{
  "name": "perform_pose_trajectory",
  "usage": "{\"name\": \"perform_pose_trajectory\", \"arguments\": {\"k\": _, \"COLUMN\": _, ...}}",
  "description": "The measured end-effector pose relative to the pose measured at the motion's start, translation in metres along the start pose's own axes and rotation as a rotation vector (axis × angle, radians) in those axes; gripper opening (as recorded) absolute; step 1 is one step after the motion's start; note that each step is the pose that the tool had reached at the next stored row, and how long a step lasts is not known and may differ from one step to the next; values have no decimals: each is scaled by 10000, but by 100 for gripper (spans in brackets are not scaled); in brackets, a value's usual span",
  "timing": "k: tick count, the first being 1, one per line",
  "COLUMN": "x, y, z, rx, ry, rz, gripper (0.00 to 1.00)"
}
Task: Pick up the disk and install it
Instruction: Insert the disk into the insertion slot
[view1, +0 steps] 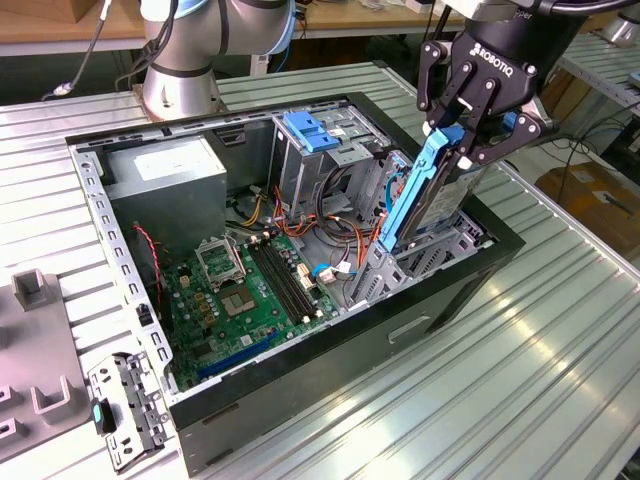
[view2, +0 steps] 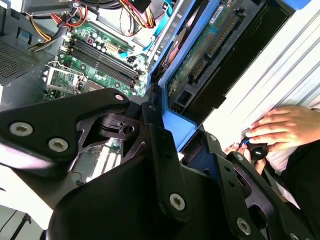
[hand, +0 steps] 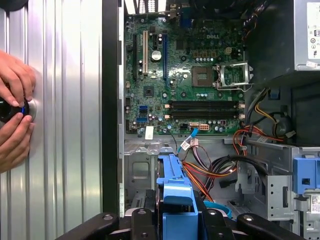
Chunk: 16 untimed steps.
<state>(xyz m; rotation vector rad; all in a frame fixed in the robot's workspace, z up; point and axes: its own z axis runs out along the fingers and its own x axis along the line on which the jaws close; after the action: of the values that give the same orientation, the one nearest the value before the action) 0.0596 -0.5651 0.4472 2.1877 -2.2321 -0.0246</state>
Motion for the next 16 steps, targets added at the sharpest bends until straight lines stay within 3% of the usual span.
{"name": "perform_pose_trajectory", "arguments": {"k": 16, "x": 0, "y": -3, "z": 27, "rx": 0, "ry": 0, "rz": 26, "gripper": 37}}
